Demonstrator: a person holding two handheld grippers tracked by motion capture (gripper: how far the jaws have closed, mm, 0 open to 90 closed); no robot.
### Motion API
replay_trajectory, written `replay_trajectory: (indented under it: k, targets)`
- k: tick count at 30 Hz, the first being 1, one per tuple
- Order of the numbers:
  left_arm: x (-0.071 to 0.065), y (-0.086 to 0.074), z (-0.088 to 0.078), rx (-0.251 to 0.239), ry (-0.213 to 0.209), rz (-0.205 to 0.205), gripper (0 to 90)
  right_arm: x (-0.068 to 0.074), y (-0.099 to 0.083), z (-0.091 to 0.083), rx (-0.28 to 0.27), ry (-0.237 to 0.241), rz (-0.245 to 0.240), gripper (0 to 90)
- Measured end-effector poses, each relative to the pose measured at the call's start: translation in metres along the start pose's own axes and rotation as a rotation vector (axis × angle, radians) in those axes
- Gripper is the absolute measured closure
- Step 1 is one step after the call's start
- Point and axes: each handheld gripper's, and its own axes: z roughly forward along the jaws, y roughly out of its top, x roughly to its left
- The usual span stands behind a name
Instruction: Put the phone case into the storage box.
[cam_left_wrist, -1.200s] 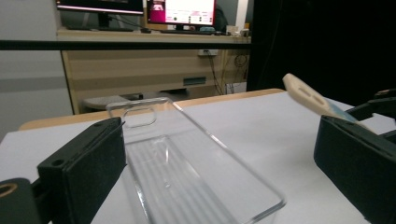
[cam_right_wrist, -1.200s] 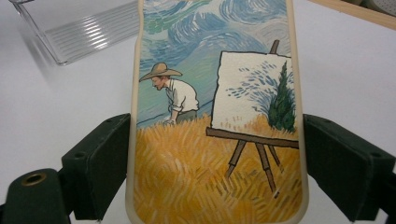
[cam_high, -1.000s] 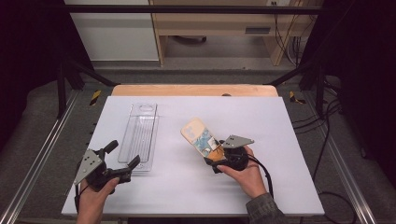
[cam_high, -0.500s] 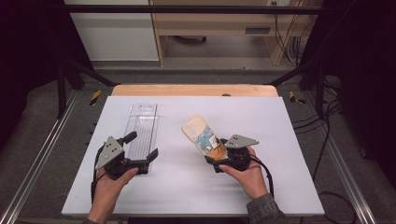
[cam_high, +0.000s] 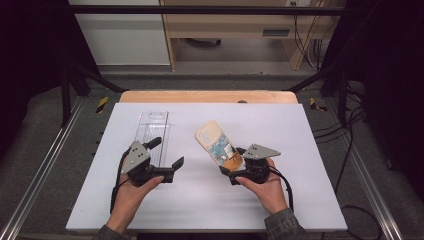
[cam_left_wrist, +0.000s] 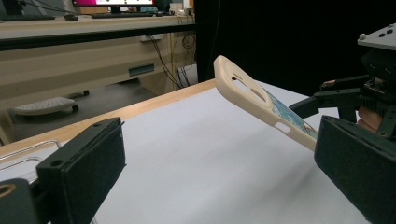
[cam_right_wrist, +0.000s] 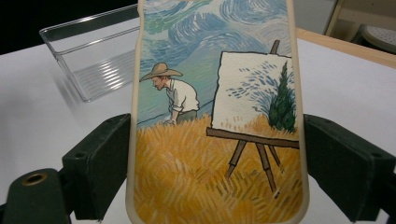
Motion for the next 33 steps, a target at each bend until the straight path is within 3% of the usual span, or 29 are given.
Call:
replay_trajectory:
  k: [8, 16, 33]
  targets:
    - [-0.004, 0.003, 0.011, -0.010, -0.017, -0.007, 1.8, 0.002, 0.001, -0.001, -0.017, 0.007, 0.000, 12.0]
    - [-0.003, 0.005, 0.015, -0.023, -0.036, -0.036, 2.5, 0.003, 0.002, -0.003, -0.030, 0.010, -0.002, 12.1]
    - [-0.006, 0.007, 0.024, -0.025, -0.061, -0.051, 2.8, 0.004, 0.002, -0.003, -0.054, 0.025, 0.013, 12.0]
